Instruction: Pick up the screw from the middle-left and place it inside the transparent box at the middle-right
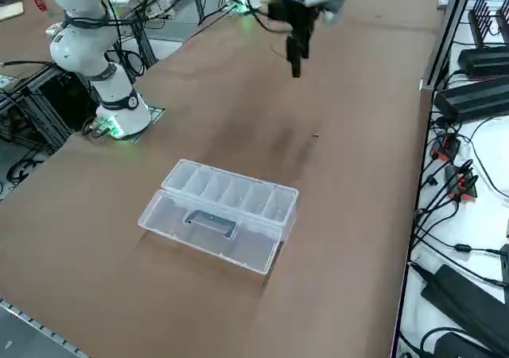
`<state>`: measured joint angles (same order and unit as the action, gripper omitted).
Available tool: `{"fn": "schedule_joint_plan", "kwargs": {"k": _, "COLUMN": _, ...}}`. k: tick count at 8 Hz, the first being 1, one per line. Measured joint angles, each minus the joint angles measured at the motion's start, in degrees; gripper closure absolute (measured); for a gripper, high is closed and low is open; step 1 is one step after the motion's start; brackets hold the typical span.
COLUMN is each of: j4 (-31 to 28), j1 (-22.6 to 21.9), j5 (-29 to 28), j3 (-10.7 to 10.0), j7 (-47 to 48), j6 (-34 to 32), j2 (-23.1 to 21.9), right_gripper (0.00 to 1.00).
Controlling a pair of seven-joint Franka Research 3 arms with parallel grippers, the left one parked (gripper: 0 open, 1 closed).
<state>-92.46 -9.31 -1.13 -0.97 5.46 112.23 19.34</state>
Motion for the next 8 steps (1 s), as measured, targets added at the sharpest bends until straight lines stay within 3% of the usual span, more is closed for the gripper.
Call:
{"fn": "schedule_joint_plan", "kwargs": {"k": 5, "j4": 0.5, "j1": -0.9, "j5": 0.0, "j3": -0.1, "j7": 1.4, "j6": 11.5, "j2": 10.9, "right_gripper": 0.01}}
{"fn": "schedule_joint_plan", "kwargs": {"k": 8, "j4": 5.2, "j1": -1.0, "j5": 0.0, "j3": -0.1, "j7": 1.4, "j6": 14.5, "j2": 17.3, "right_gripper": 0.01}}
